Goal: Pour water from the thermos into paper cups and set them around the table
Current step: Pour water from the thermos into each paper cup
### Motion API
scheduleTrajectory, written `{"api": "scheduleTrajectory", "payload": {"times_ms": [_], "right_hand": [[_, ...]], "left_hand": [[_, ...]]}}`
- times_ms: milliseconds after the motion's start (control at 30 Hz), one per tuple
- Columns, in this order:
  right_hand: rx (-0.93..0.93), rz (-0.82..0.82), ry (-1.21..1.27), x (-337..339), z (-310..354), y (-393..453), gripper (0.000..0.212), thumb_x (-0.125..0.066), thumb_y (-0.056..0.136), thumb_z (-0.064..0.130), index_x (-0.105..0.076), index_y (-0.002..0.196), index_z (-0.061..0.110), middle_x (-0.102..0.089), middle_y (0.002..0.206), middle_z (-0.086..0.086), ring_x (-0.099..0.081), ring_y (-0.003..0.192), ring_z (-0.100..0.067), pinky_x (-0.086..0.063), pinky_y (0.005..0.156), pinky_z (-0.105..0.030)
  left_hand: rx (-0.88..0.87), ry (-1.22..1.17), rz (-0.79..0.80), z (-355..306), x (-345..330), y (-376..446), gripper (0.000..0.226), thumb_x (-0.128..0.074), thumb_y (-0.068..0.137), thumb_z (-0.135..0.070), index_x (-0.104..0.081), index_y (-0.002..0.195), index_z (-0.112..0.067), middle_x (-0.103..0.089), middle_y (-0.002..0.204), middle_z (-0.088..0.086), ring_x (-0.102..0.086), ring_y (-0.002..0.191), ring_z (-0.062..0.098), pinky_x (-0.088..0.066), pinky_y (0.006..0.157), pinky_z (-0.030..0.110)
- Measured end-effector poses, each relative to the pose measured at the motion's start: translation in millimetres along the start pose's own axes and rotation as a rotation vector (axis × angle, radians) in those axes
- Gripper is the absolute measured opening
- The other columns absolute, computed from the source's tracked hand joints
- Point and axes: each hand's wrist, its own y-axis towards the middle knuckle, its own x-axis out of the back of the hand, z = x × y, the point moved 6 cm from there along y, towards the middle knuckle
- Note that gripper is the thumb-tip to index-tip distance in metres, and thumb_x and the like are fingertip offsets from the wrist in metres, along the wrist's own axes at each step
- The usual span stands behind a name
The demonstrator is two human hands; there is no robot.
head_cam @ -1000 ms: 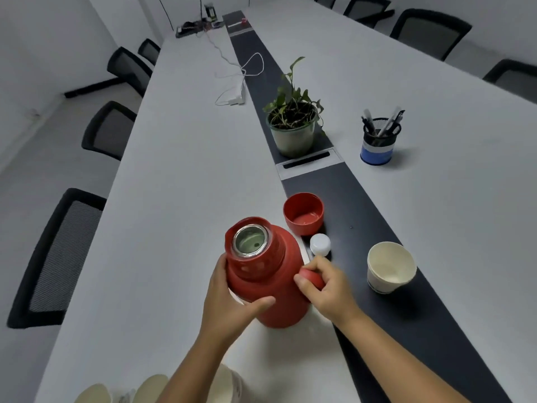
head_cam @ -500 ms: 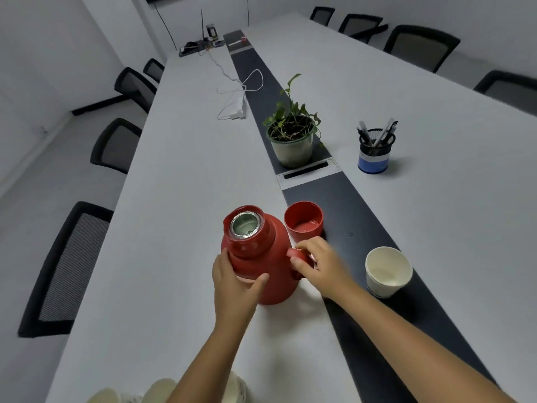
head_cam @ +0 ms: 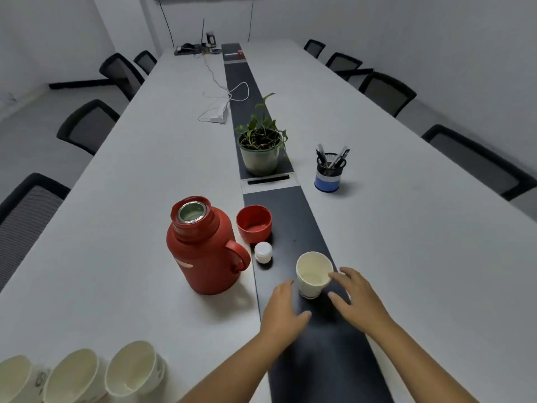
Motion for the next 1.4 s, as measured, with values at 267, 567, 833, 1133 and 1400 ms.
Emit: {"api": "scheduleTrajectory", "payload": {"times_ms": [267,567,833,1133,1400], "right_hand": [[0.203,0.024,-0.082,7,-16,21,0.025,-0.055,0.086,0.025,-0.059,0.109,0.018,-0.045,0.131,0.003,-0.043,0.117,-0.011,-0.028,0.089,-0.008],[0.069,0.051,0.502,14,-19,6,0.032,-0.064,0.076,-0.002,-0.064,0.076,0.03,-0.058,0.098,0.01,-0.058,0.09,0.002,-0.045,0.078,-0.006],[-0.024,0.041,0.69,11,-12,-19,0.036,-0.06,0.075,-0.009,-0.062,0.061,0.023,-0.062,0.089,-0.007,-0.059,0.082,-0.009,-0.047,0.074,-0.026],[-0.104,-0.021,0.828,19,-12,-30,0.018,-0.056,0.082,-0.003,-0.06,0.074,0.012,-0.064,0.087,-0.003,-0.06,0.082,-0.005,-0.044,0.066,-0.004],[-0.135,0.057,0.808,23,-5,-32,0.015,-0.054,0.086,0.007,-0.056,0.074,0.015,-0.059,0.081,-0.001,-0.055,0.082,-0.015,-0.044,0.072,-0.023]], "left_hand": [[-0.008,-0.191,-0.044,-7,-19,35,0.059,-0.073,0.068,-0.02,-0.044,0.119,-0.024,-0.048,0.114,-0.01,-0.047,0.108,0.007,-0.032,0.075,-0.004],[-0.07,-0.25,-0.03,-15,-21,29,0.061,-0.073,0.051,-0.037,-0.04,0.102,-0.048,-0.054,0.108,-0.022,-0.052,0.1,-0.009,-0.044,0.081,0.011],[-0.09,-0.101,0.025,-16,-13,2,0.06,-0.068,0.048,-0.044,-0.034,0.097,-0.053,-0.048,0.107,-0.026,-0.046,0.098,-0.017,-0.041,0.073,0.005],[-0.12,-0.164,0.032,-39,-13,-12,0.061,-0.067,0.048,-0.046,-0.031,0.098,-0.055,-0.048,0.107,-0.022,-0.051,0.097,-0.004,-0.042,0.07,0.008],[-0.045,-0.224,0.21,-32,-20,-15,0.085,-0.072,0.045,-0.048,-0.024,0.115,-0.049,-0.045,0.114,-0.024,-0.049,0.107,0.001,-0.047,0.084,0.018]]}}
